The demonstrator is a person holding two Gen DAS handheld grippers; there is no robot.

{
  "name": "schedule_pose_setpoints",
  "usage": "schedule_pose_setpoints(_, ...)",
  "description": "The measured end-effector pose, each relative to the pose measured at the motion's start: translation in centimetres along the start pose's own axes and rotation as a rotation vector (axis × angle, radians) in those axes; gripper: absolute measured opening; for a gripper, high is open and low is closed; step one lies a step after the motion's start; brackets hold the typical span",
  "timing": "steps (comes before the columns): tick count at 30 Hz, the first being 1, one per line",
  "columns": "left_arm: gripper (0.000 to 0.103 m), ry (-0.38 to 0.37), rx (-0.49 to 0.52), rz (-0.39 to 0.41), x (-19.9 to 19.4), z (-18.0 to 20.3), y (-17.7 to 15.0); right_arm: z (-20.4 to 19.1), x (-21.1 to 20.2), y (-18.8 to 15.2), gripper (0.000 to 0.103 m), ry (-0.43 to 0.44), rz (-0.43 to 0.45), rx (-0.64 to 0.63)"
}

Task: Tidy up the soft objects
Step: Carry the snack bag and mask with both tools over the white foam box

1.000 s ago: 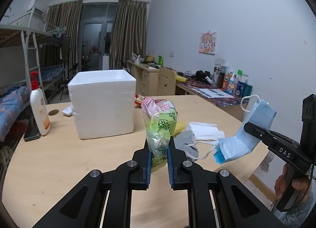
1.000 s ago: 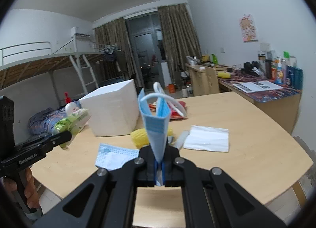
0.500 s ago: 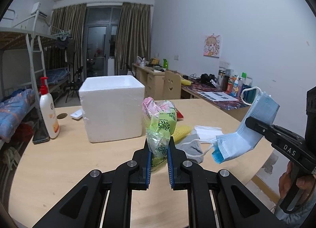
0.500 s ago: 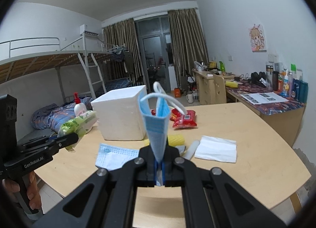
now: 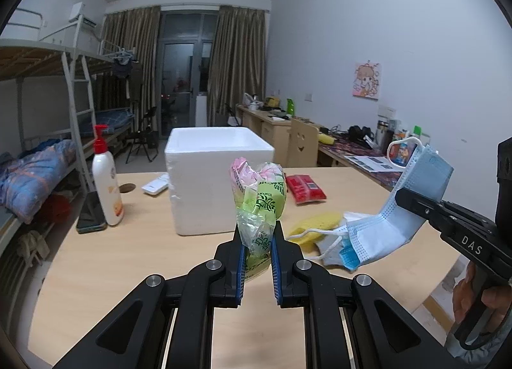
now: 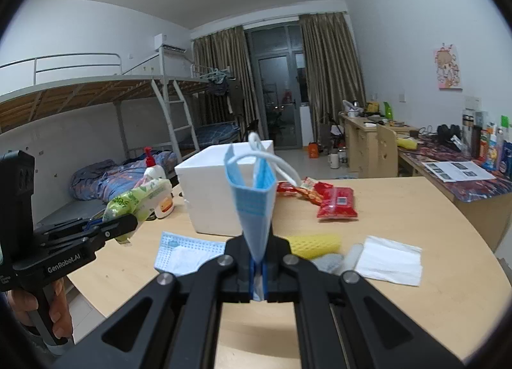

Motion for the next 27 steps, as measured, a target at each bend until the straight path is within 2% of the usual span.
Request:
schedule_pose_setpoints(10, 0.015, 0.067, -0.024, 0.015, 0.4, -3.3, 1.1, -1.3, 2.4, 0.0, 0.005, 0.051, -0.024, -0.016)
schedule_pose_setpoints(27, 0.015, 0.082, -0.033, 0.003, 2.9, -4.5, 3.8, -2.7, 5.0, 3.5, 0.005, 0.087, -0.014, -0.051)
Point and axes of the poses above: each gripper's, at about its wrist camera, not at the fingertips, and x roughly the way its jaws point, z to its right, y to its top, the point moved 9 cm from there along x, roughly the way its jaws point, and after that the axes turned 11 degrees about z, right-handed, at the moved point
